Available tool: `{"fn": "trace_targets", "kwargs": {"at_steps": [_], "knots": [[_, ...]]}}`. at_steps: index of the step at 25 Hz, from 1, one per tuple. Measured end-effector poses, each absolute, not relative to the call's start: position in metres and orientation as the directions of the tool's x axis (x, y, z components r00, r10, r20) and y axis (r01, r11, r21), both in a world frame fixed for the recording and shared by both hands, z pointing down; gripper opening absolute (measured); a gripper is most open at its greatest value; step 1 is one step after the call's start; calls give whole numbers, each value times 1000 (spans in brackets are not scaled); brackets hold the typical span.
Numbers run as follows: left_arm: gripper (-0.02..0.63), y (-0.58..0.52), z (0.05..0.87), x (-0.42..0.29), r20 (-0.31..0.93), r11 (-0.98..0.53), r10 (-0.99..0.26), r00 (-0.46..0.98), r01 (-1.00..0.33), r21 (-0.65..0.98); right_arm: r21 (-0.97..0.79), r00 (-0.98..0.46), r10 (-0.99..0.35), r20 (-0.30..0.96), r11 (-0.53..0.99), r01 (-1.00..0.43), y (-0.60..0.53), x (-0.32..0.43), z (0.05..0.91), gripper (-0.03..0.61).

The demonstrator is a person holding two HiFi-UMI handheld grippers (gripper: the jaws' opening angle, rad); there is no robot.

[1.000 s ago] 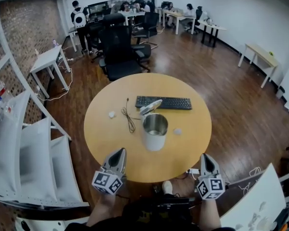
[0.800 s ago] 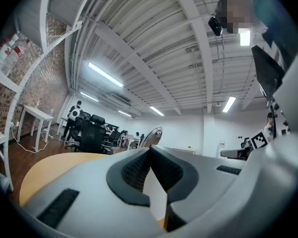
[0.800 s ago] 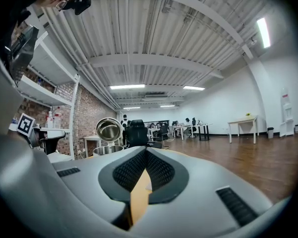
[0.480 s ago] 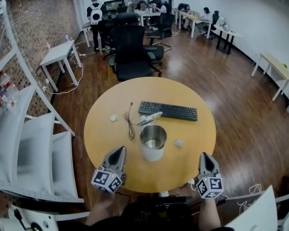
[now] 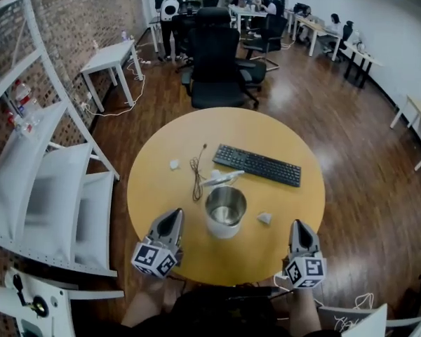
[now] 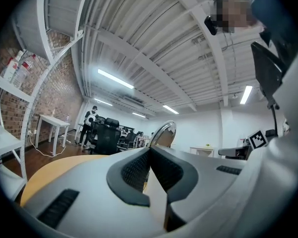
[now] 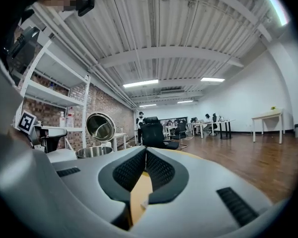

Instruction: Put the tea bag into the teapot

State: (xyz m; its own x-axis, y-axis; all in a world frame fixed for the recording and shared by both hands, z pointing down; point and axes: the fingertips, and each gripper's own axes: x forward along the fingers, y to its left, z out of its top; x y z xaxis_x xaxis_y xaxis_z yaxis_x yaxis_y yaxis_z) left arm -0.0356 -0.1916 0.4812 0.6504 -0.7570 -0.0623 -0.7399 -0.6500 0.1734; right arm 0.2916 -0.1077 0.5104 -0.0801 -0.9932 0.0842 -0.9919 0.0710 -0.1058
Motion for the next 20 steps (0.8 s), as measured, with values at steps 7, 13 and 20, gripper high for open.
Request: {"fn": "trace_targets", "kwargs": {"at_steps": [7, 13, 20], "knots": [[2, -196, 479, -42, -58, -576, -816, 575, -800, 169, -82, -182, -973, 141, 172, -982, -138, 290, 515, 71], [2, -202, 483, -48, -47, -573, -817, 575, -798, 188, -78, -193, -973, 131, 183, -980, -152, 280, 511, 81], [2, -212, 500, -55, 25, -579, -804, 594, -792, 195, -41, -184, -961, 206, 179, -983, -154, 270, 540, 132]]}}
